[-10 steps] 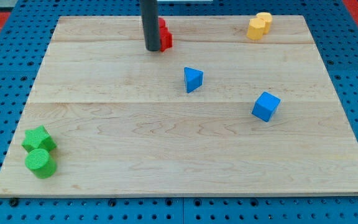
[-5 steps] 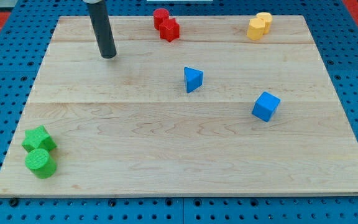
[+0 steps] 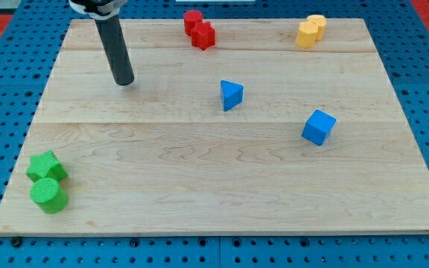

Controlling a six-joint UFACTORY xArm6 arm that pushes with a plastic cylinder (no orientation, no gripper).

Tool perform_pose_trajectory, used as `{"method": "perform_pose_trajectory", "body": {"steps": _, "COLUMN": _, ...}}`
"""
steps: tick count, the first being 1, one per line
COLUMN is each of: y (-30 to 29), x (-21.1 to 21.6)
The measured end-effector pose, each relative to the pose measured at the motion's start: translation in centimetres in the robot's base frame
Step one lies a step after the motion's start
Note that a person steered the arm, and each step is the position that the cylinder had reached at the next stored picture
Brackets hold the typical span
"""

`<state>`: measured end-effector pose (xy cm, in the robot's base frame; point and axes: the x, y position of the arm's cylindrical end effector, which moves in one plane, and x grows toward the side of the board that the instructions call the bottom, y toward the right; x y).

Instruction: Push the blue blocks to the bottom center of the board

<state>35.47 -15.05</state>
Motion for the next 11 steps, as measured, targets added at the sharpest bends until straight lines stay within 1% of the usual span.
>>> {"method": "perform_pose_trajectory", "body": {"steps": 2, "y": 1.9, "x": 0.1}}
{"method": "perform_pose_trajectory", "body": {"steps": 4, "y": 4.7, "x": 1.8}}
{"method": "perform_pose_trajectory", "body": {"steps": 5, "y": 6.2, "x": 2.8}}
{"method": "perform_pose_trajectory", "body": {"steps": 6, "y": 8.5, "x": 5.2}}
{"method": "perform_pose_trajectory", "body": {"steps": 7, "y": 16.7, "x": 8.8}}
{"method": "perform_pose_trajectory", "body": {"steps": 8, "y": 22.6, "x": 8.1}}
{"method": "perform_pose_trajectory", "body": {"steps": 9, "y": 22.6, "x": 1.9}}
{"method": "perform_pose_trajectory", "body": {"steps": 10, "y": 20.6, "x": 0.6}}
{"method": "perform_pose_trajectory", "body": {"steps": 11, "y": 16.3, "x": 3.9}}
